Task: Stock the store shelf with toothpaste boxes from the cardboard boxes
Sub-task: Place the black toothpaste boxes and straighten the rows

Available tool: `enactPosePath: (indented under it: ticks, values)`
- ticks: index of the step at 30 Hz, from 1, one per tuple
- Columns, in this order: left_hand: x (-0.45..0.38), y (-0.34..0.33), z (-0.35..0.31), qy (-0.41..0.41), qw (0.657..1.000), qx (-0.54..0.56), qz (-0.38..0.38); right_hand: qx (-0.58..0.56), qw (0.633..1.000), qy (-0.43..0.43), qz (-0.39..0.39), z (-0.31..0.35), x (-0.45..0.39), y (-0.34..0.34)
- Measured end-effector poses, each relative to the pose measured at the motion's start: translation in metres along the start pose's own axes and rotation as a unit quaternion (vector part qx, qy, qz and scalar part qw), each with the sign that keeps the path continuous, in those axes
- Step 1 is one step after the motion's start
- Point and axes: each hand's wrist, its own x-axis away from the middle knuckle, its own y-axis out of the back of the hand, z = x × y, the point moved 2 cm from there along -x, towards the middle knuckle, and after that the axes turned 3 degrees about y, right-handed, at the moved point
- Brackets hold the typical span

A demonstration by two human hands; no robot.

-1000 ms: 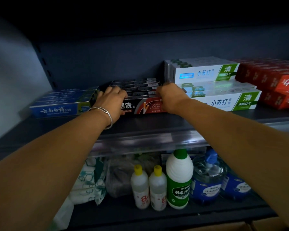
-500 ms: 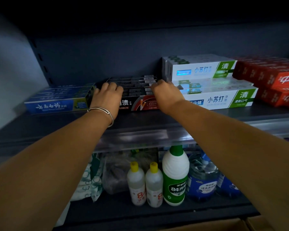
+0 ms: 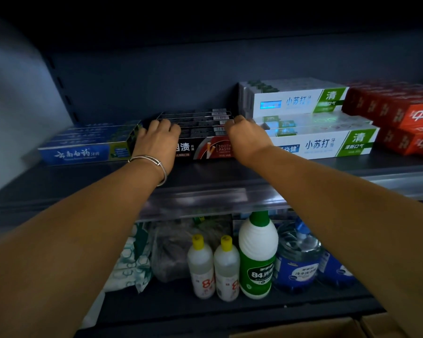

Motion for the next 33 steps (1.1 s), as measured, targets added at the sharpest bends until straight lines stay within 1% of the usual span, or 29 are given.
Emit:
enactPosePath:
  ticks: [7, 12, 18, 21, 25, 30, 33]
  values:
    - [0.002, 0.004, -0.006, -0.011, 1.0, 0.003, -0.009, 0.018, 1.0, 0.001, -0.017, -0.003, 0.002, 0.0]
    - [0.01, 0.008, -0.014, -0.026, 0.999, 0.032, -0.005, 0.035, 0.999, 0.015, -0.032, -0.006, 0.008, -0.001]
    - [0.027, 0.026, -0.034, -0.009, 0.997, 0.079, 0.003, 0.004, 0.998, 0.047, -0.033, -0.01, 0.032, 0.012]
    - [0.042, 0.041, -0.055, -0.025, 0.994, 0.11, -0.006, -0.014, 0.999, 0.045, -0.026, -0.017, 0.057, 0.021]
    - [0.069, 0.058, -0.097, -0.058, 0.989, 0.135, -0.003, 0.017, 0.999, 0.035, -0.012, -0.039, 0.102, 0.03]
    - [0.104, 0.072, -0.16, -0.087, 0.984, 0.155, -0.002, 0.023, 0.999, -0.013, 0.019, -0.079, 0.169, 0.029]
    - [0.125, 0.073, -0.202, -0.109, 0.98, 0.167, 0.013, 0.034, 0.997, -0.046, 0.045, -0.105, 0.211, 0.022]
